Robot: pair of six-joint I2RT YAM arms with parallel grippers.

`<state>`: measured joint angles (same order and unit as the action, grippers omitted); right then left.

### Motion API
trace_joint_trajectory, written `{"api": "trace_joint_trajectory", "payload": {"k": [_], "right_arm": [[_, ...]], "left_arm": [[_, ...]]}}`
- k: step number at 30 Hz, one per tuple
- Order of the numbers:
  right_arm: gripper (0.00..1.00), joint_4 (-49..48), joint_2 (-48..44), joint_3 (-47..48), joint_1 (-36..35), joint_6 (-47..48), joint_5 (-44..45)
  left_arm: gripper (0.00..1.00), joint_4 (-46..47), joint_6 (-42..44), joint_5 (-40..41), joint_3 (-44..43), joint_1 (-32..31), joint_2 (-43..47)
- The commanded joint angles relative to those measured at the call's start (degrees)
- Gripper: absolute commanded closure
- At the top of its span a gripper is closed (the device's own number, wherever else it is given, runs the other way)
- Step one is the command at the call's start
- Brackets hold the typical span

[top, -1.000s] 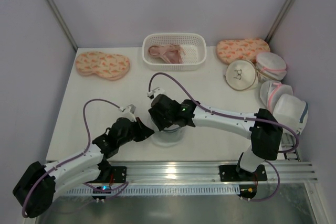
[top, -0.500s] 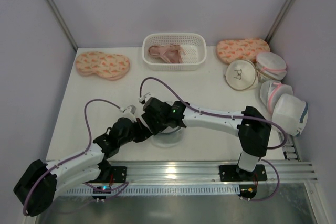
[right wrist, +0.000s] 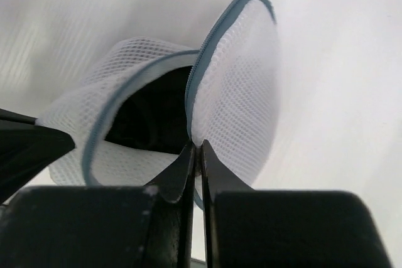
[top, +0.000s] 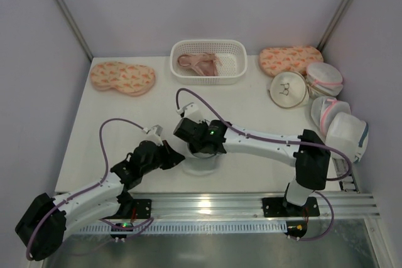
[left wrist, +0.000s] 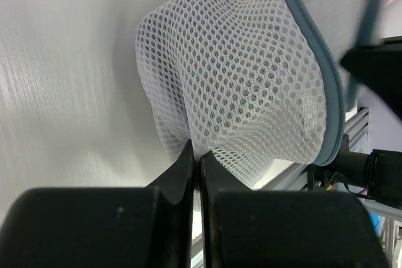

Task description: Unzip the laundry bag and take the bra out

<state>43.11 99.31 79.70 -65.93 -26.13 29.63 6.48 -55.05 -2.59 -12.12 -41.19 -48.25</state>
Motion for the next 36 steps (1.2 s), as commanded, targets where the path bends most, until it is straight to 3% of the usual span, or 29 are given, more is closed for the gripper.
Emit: {"api": "trace_joint_trajectory", "payload": {"k": [1, 6, 9, 10, 13, 14, 16, 18, 19, 20, 22, 24, 31, 36], "right_arm": [[0.96, 5.0, -8.0, -1.6, 0.1, -4.8, 11.0], [0.96, 17.9, -10.7, -2.7, 1.5, -16.8, 20.7], [0.96, 30.3, -11.2, -4.3, 3.9, -30.5, 27.4], [0.75, 36.4, -11.2, -4.8, 4.8, -38.0, 29.9], [0.24, 45.0, -12.0, -5.6, 6.4, -48.2, 33.0], [0.21, 44.7, -14.4, -5.7, 6.4, -48.2, 33.0], [0.19, 38.5, -17.7, -5.7, 5.6, -43.4, 33.2], [0.18, 29.3, -24.0, -7.2, 4.4, -30.4, 30.2], [0.18, 15.6, -26.4, -8.7, 4.3, -23.5, 26.9], [0.16, 8.7, -28.8, -12.6, 4.2, -12.5, 18.9], [0.15, -4.8, -33.8, -16.0, 4.4, -6.4, 10.2], [0.14, -8.6, -34.5, -17.7, 4.3, -2.8, 3.3], [0.14, -12.3, -37.3, -18.4, 2.4, -1.1, 7.6], [0.14, -13.1, -35.8, -15.6, 2.3, 3.0, 0.8]], "left_arm": [[1.0, 1.3, 0.5, 0.9, 0.7, -0.1, 0.2], [1.0, 1.3, 0.4, 1.0, 0.9, -0.1, 0.3], [1.0, 1.0, 0.4, 0.8, 0.8, -0.1, 0.4], [1.0, 0.8, 0.5, 0.9, 0.8, -0.1, 0.4], [1.0, 0.0, 0.8, 0.7, 0.4, -0.1, 0.6], [1.0, -0.2, 0.9, 0.7, 0.3, -0.1, 0.6], [1.0, -0.4, 1.1, 0.6, 0.2, -0.1, 0.7], [1.0, -0.7, 1.1, 0.4, 0.1, -0.1, 0.9], [1.0, -0.6, 1.1, 0.2, 0.1, -0.1, 1.0], [1.0, -0.7, 1.1, 0.1, 0.1, -0.1, 1.1], [1.0, -0.8, 1.2, -0.2, -0.3, -0.1, 1.2], [1.0, -1.6, 1.4, -0.5, -0.6, -0.1, 1.3], [1.0, -3.7, 2.3, -1.3, -1.9, -0.1, 2.0], [1.0, -4.7, 2.6, -1.5, -2.9, -0.1, 2.1]]}}
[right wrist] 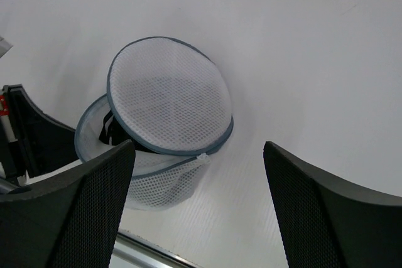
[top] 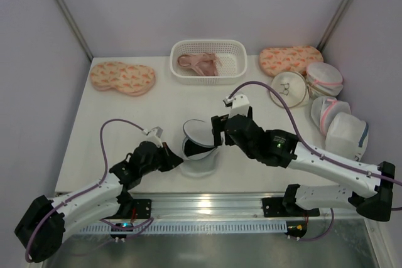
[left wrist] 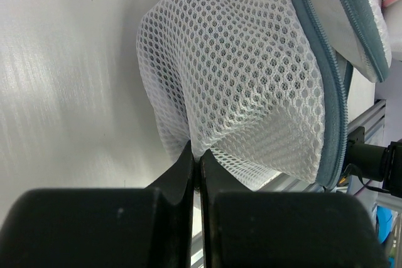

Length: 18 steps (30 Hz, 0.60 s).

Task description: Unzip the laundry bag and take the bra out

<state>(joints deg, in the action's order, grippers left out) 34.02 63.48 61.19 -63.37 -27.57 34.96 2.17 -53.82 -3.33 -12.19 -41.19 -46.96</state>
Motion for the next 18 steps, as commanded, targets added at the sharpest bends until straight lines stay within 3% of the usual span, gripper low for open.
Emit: {"api": "trace_joint_trajectory", "payload": {"k": [1, 10, 14, 18], "right_arm": [[0.14, -3.8, 1.1, 4.1, -0.3, 5.3, -8.4], [0.19, -10.3, 12.4, 4.3, -5.1, 6.6, -22.3], [0.3, -10.6, 16.7, 6.0, -6.2, 5.3, -24.1], [0.5, -10.4, 18.9, 5.6, -6.2, 2.7, -21.0]], "left_arm": [[1.0, -0.7, 1.4, -0.7, -3.1, -0.1, 0.9], [1.0, -1.9, 1.5, -0.6, -4.8, -0.1, 1.2], [1.0, -2.0, 1.6, -0.7, -5.4, -0.1, 1.4], [1.0, -3.6, 1.5, -0.6, -5.6, -0.1, 2.5]]}}
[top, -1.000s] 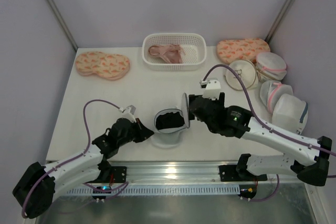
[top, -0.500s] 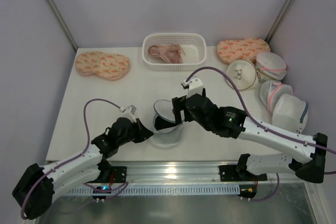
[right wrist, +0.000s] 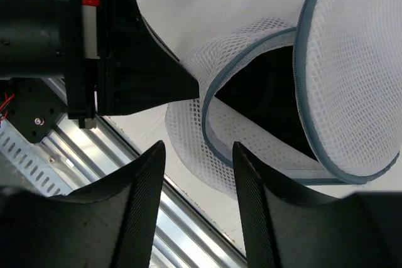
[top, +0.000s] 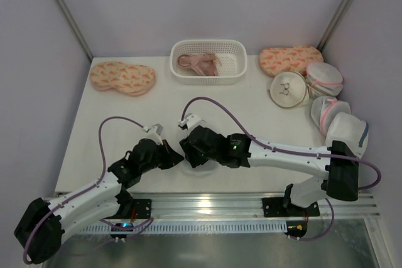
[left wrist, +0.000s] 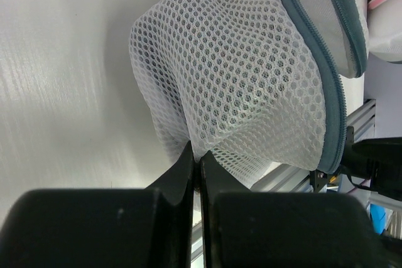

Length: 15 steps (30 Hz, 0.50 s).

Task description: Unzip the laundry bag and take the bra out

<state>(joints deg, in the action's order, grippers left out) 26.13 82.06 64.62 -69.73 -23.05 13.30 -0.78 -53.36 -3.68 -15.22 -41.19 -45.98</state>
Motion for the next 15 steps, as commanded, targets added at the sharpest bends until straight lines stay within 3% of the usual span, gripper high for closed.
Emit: {"api": "trace_joint_trajectory", "payload": {"k": [1, 10, 15], "right_arm": [[0.51, -2.3, 1.0, 2.3, 0.0, -2.0, 1.2], [0.6, -3.2, 1.3, 0.9, 0.7, -3.2, 7.1], [0.77, -8.5, -5.4, -3.8, 1.0, -3.6, 8.4]], "left_arm": [[1.0, -0.9, 1.0, -0.3, -2.5, -0.1, 1.9], [1.0, -2.7, 1.1, 0.3, -2.0, -0.1, 4.1], [1.0, -7.0, 1.8, 2.3, -2.9, -0.1, 5.1]]}}
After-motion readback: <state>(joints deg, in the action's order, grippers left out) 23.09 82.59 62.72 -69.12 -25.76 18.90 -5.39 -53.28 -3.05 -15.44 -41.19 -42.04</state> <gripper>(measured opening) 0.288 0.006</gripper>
